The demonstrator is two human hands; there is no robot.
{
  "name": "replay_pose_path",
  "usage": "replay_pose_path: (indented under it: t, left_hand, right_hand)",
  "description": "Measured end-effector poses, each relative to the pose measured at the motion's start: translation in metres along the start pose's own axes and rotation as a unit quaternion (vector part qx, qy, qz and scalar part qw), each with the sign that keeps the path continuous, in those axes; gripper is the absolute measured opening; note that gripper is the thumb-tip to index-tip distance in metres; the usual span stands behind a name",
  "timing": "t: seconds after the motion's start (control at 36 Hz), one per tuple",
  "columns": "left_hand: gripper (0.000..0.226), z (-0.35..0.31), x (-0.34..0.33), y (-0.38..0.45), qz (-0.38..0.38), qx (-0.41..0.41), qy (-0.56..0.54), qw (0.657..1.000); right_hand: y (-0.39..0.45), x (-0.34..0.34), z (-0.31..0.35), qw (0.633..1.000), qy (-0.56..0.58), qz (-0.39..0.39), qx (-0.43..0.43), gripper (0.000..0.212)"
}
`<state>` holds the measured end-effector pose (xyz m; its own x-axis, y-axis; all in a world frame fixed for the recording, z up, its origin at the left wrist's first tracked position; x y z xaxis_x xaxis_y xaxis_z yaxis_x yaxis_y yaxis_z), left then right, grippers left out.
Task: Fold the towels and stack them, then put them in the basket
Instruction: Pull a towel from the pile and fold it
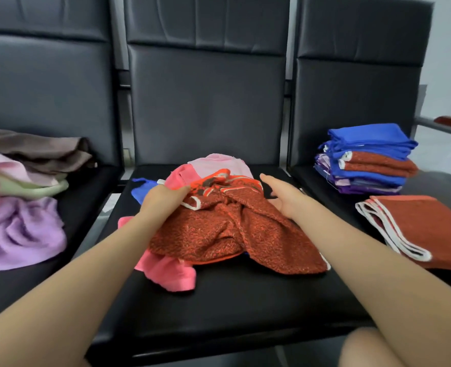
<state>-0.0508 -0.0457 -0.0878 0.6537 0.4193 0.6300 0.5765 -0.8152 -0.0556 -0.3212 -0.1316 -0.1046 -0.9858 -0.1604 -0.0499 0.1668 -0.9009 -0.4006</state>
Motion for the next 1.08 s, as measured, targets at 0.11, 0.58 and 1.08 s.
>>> replay_pose_path:
  t: [0.11, 0.58, 1.08]
  left_hand:
    - [0.038, -0.001, -0.008, 0.005, 0.020, -0.030, 0.046, 0.998]
    - [0.041, 0.018, 0.000, 0.018, 0.010, -0.043, 0.111, 0.993]
    - [0.012, -0.014, 0.029, 0.003, -0.031, -0.147, -0.237, 0.960]
  right_hand:
    - [0.038, 0.000, -0.009, 0.999, -0.047, -0.012, 0.021, 0.059]
    - [0.011, 0.013, 0.013, 0.983, 0.037, -0.094, 0.156, 0.014]
    - [-0.025, 0.006, 0.021, 0.980, 0.167, 0.062, 0.089, 0.030]
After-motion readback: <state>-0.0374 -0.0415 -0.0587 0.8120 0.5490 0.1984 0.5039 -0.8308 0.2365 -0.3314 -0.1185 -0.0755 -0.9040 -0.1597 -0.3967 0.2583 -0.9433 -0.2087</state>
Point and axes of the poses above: each hand's wrist, its own y-axis towards the middle knuckle, its own x-axis out of the back of the hand, z = x × y, the point moved 9 cm from there along y, towards the middle knuckle
